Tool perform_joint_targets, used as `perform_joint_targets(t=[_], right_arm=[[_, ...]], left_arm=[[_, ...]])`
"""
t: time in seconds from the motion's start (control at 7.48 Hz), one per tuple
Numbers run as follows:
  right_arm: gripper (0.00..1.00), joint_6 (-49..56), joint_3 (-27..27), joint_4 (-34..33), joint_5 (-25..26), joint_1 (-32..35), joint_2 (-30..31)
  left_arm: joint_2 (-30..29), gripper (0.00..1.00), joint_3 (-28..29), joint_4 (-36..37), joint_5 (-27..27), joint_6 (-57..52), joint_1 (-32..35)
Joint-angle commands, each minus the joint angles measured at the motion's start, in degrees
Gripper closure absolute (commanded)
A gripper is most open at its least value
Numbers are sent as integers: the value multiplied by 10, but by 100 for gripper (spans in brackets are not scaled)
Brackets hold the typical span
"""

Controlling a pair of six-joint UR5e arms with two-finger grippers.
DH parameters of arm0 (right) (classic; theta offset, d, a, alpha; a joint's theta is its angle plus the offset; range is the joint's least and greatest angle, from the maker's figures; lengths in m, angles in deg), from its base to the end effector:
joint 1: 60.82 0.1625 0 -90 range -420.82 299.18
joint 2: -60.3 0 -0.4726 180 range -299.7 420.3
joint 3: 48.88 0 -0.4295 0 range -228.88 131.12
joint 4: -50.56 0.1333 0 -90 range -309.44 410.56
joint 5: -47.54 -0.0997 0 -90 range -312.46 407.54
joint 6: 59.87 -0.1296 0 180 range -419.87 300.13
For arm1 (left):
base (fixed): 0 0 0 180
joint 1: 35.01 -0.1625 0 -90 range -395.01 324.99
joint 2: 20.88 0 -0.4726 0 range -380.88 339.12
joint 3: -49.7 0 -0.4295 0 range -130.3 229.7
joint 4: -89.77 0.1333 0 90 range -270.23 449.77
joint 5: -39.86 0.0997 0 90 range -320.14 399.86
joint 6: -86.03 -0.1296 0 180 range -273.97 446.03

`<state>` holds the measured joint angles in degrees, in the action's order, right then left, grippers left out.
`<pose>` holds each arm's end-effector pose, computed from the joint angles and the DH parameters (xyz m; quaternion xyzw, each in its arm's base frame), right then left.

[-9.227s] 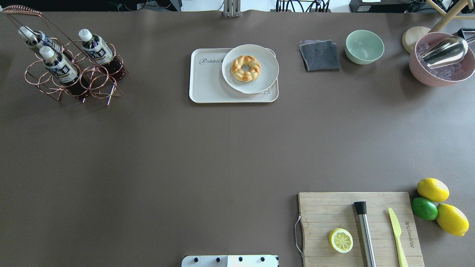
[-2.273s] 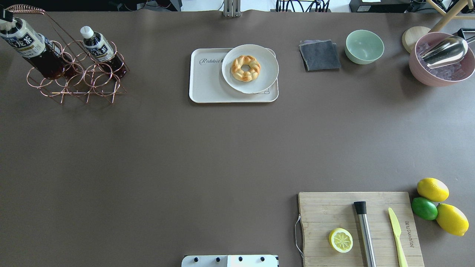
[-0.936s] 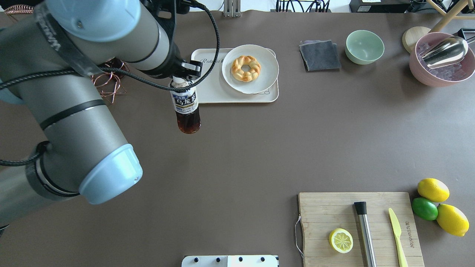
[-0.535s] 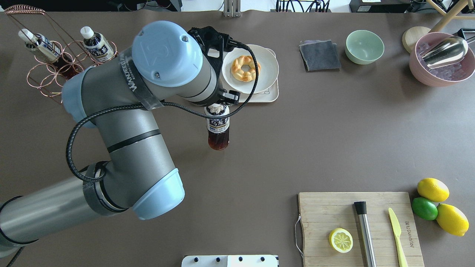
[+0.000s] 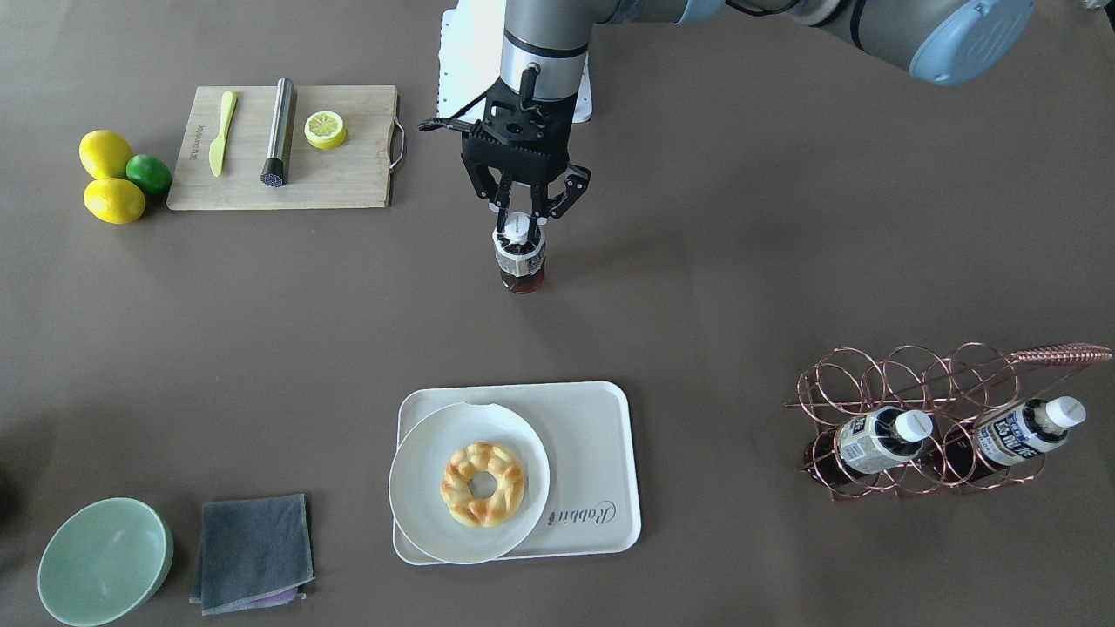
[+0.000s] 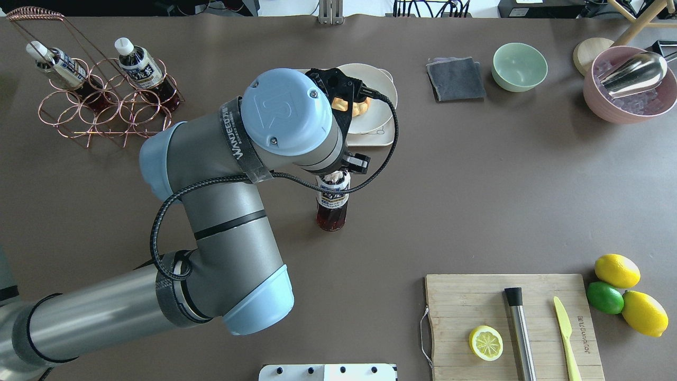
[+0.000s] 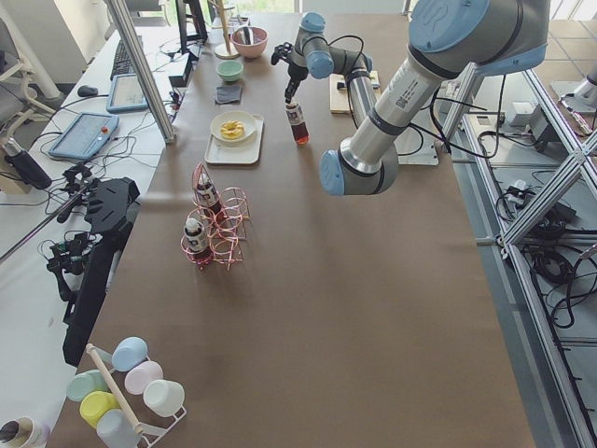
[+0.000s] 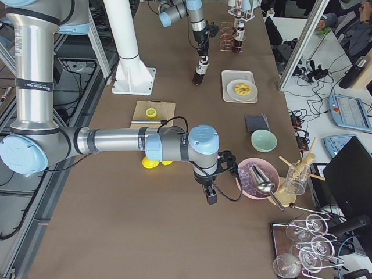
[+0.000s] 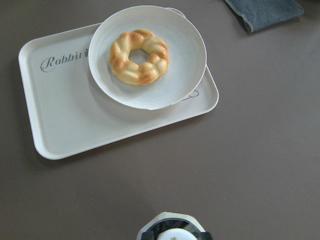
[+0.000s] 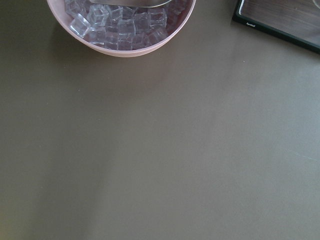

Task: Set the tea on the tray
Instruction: 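Set the tea bottle upright on the table near the tray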

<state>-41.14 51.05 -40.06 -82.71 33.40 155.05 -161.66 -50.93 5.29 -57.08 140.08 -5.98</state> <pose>0.0859 -0.4909 0.6854 0.1050 -0.3295 -0.1321 0.9290 0.5848 -0.4591 0.0738 0.2062 0.4233 0.0815 0.8785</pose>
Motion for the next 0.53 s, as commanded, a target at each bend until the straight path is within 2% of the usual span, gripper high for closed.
perform_joint_targets(t=[0.0,0.13,0.27,0.4], right_arm=[[0,0,2,0,0,0,0],[0,0,2,0,0,0,0],[0,0,2,0,0,0,0],[0,0,2,0,0,0,0]], left_arm=[[1,70,-4,0,12,0,-7],[0,28,-6,0,12,1,-7],[0,17,-6,0,12,1,-7],[1,13,-6,0,12,1,-7]])
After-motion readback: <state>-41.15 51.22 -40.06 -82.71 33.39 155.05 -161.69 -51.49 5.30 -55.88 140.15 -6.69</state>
